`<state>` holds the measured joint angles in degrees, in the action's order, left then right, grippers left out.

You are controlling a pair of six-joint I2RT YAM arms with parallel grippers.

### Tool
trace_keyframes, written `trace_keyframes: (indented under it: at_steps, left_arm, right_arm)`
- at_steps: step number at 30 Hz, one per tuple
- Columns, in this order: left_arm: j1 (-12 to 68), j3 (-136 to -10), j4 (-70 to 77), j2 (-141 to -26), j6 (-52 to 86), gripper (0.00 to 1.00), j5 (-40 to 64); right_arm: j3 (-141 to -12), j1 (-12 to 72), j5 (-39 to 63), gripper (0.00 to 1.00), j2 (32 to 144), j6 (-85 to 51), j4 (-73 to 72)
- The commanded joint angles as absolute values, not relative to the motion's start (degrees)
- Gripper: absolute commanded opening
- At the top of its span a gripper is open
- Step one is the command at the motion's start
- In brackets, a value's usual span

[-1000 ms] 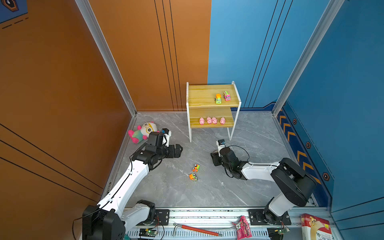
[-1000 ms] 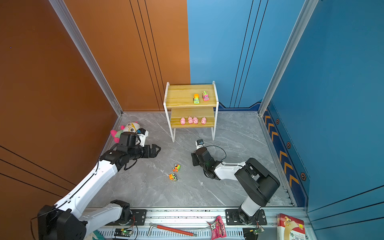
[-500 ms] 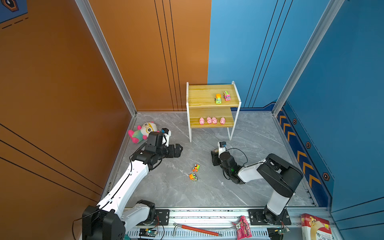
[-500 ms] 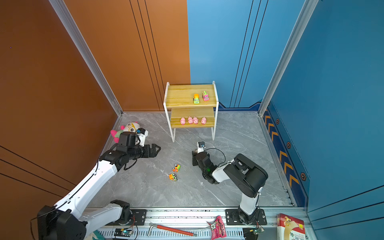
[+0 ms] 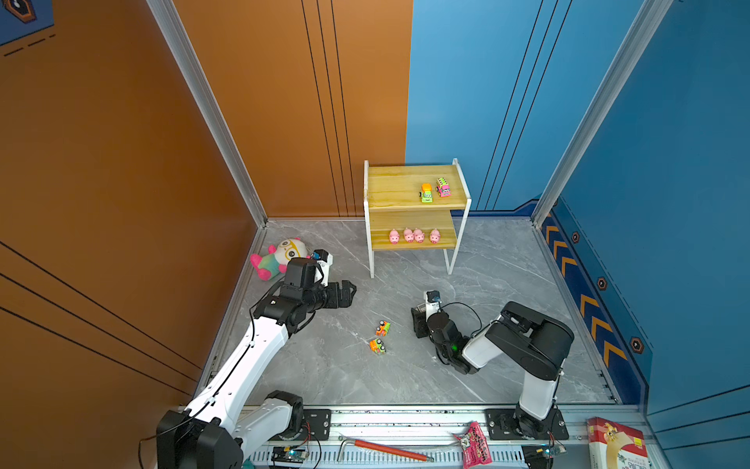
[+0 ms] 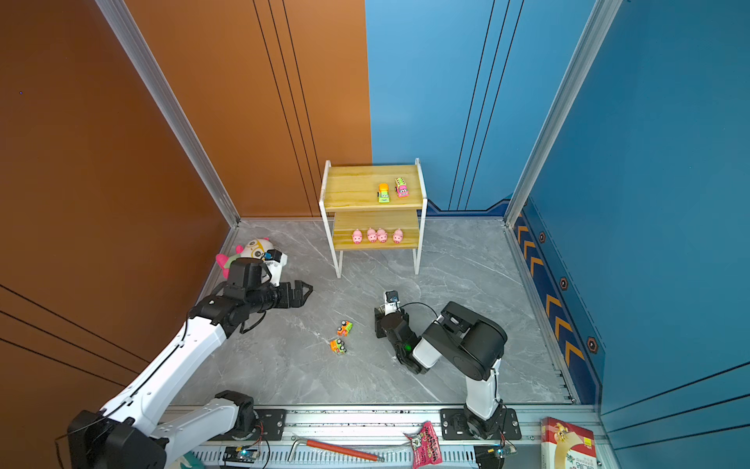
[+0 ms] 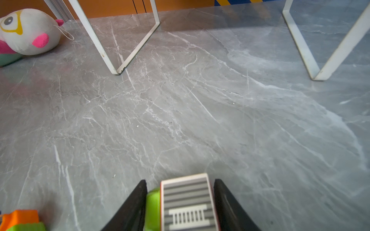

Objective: Organize plastic toys on shelves
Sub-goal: Rotate the plastic toy at the center of the table.

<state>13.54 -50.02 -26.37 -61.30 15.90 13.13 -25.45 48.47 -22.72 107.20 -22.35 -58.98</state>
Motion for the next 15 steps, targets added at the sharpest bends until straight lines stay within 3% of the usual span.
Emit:
trace_keyframes:
  at_steps: [1,8,15]
  left_arm:
    - [13.27,-49.88,-25.58,-60.45,15.91,0.97,13.21]
    - [13.40,-49.79,-25.46,-60.47,15.77,0.97,13.18]
    - [13.79,-49.83,-25.55,-60.56,15.73,0.98,13.24]
  right_arm:
    - [-22.73,49.17,-25.79,0.60,107.31,-21.62,-62.95]
    - [-20.53,49.66,-24.99,0.72,103.07,-20.90,-63.03]
    - [-21.35,49.64,-23.04,0.80,87.29,-24.86,-46.10]
